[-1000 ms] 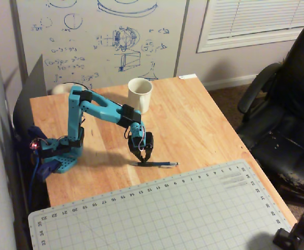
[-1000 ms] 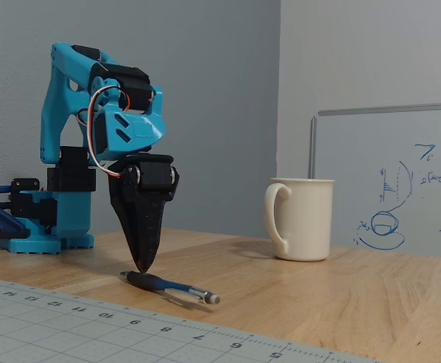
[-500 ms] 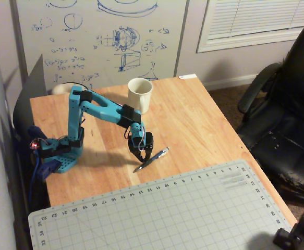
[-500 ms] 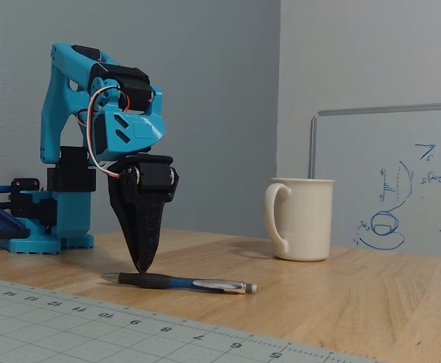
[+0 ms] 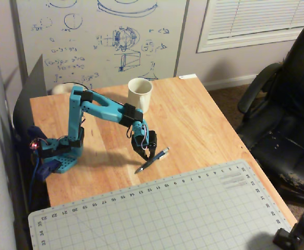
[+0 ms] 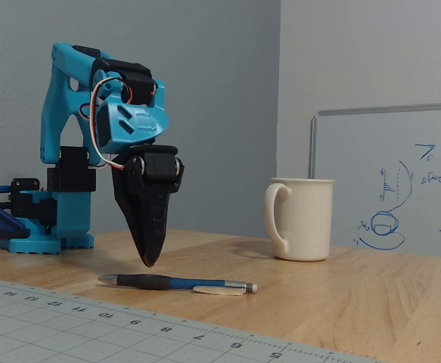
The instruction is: Touch the pen.
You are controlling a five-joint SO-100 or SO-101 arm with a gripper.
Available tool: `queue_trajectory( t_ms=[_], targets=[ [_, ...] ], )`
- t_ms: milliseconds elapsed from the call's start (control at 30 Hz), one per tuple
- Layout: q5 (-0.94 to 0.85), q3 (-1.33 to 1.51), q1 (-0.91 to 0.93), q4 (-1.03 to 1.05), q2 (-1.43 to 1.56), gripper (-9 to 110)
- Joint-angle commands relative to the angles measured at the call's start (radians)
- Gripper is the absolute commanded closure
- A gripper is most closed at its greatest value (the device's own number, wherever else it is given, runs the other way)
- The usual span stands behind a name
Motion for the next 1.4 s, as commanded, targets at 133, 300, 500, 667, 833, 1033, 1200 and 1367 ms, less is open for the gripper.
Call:
queue_trajectory(
  t_ms=[133,300,500,667,833,1033,1200,1367],
  targets=[
    [-0.005,-0.078,0.037,0.003,0.018,101],
    [-0.006,-0.080,0.058,0.003,0.020,101],
    [-0.006,-0.077,0.052,0.003,0.020,101],
    [-0.006,-0.061,0.049,0.003,0.018,101],
    [-0.006,-0.061,0.049,0.005,0.018,101],
    [-0.006,-0.060,0.052,0.015,0.018,101],
    [-0.006,-0.060,0.051,0.015,0.011,101],
    [-0.006,-0.075,0.049,0.012,-0.049,101]
  ],
)
